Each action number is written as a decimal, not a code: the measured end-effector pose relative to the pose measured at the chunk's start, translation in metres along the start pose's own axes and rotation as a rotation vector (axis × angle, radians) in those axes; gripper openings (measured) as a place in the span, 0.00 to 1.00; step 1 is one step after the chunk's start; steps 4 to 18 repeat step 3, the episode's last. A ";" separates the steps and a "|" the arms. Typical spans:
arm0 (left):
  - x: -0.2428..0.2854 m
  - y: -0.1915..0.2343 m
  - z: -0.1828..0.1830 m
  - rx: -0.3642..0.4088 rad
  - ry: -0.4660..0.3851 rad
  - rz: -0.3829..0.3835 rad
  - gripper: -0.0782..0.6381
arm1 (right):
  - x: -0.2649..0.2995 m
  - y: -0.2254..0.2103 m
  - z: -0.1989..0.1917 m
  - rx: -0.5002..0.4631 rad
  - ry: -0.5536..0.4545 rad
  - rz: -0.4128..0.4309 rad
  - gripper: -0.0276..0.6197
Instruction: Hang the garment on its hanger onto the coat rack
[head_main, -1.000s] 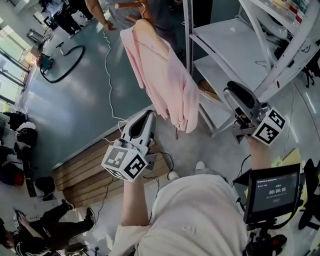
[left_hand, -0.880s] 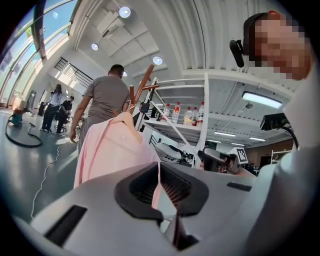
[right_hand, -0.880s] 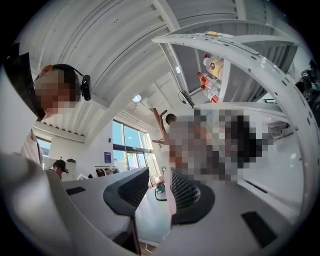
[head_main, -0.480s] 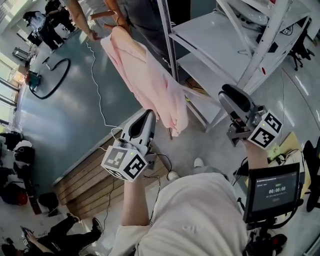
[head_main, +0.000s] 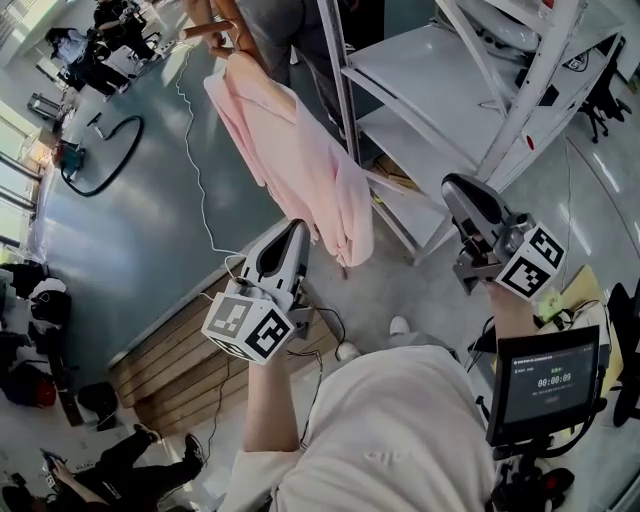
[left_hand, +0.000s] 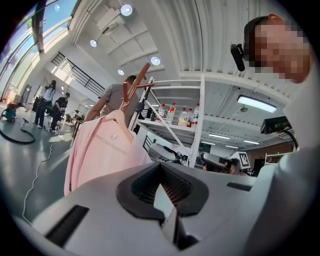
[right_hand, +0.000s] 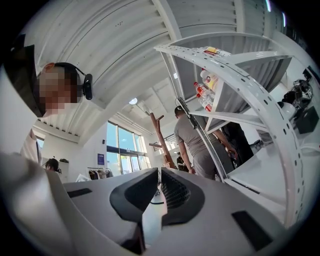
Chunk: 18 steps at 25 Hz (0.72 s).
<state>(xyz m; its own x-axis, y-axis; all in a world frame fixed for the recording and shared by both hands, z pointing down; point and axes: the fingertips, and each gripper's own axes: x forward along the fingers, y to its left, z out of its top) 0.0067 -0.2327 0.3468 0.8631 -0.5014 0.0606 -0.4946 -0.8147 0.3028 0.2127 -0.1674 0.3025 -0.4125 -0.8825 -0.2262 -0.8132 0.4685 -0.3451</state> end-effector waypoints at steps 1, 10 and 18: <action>-0.001 0.000 0.001 -0.003 -0.004 0.001 0.12 | 0.001 0.000 0.000 -0.002 0.002 -0.001 0.09; -0.003 0.001 0.002 -0.009 -0.011 0.003 0.12 | 0.001 0.001 -0.001 -0.008 0.007 -0.006 0.09; -0.003 0.001 0.002 -0.009 -0.011 0.003 0.12 | 0.001 0.001 -0.001 -0.008 0.007 -0.006 0.09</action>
